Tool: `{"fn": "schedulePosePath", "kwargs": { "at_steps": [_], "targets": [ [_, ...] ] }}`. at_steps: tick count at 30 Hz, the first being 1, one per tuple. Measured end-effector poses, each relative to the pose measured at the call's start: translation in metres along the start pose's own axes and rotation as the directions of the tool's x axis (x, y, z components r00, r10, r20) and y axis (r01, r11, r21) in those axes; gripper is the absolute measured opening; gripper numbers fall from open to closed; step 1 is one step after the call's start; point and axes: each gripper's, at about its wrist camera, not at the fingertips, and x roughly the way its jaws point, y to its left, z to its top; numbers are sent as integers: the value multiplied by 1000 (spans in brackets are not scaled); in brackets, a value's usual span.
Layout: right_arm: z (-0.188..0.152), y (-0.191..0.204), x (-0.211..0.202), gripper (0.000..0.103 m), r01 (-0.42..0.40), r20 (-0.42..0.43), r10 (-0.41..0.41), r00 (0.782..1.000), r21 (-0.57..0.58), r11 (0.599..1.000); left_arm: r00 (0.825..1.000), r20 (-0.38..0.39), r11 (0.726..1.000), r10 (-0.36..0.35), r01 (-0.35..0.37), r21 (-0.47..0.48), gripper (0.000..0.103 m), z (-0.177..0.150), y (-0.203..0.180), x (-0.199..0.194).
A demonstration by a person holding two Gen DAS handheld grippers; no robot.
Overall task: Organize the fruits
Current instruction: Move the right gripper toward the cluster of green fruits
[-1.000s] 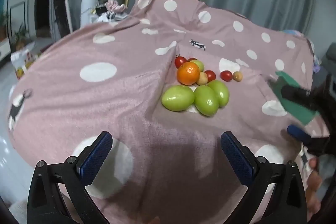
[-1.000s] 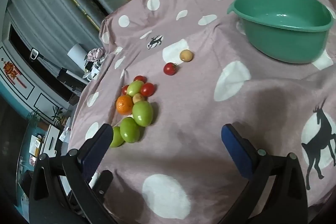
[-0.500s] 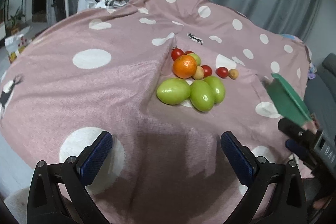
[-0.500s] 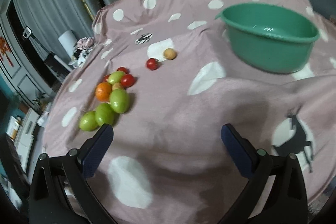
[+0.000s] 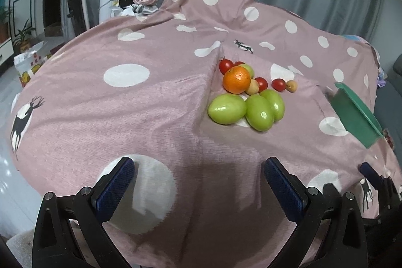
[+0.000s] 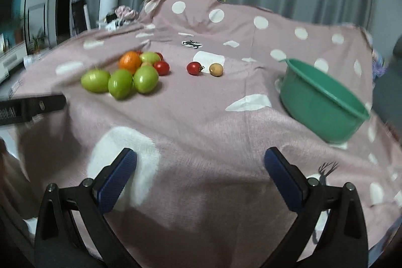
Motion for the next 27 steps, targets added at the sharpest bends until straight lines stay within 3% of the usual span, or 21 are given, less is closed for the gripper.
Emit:
{"fn": "schedulePosePath", "kwargs": {
  "at_steps": [9, 16, 19, 23, 27],
  "targets": [
    [-1, -3, -2, 103, 6, 24, -7, 1000, 47, 999, 999, -2, 999, 40, -40, 6, 102, -1, 0, 3],
    [0, 1, -6, 103, -3, 13, 2, 1000, 94, 996, 995, 41, 994, 88, -91, 60, 102, -2, -4, 0],
    [2, 0, -7, 103, -18, 9, 17, 1000, 123, 992, 996, 57, 996, 74, -77, 53, 102, 0, -2, -4],
    [11, -16, -10, 103, -129, 21, 127, 992, 255, 958, 997, 75, 1000, 19, -18, -8, 102, 6, 9, -13],
    [34, -24, -6, 103, -263, 49, 263, 964, 347, 900, 994, 108, 1000, 10, -9, -10, 102, 11, 8, -17]
  ]
}}
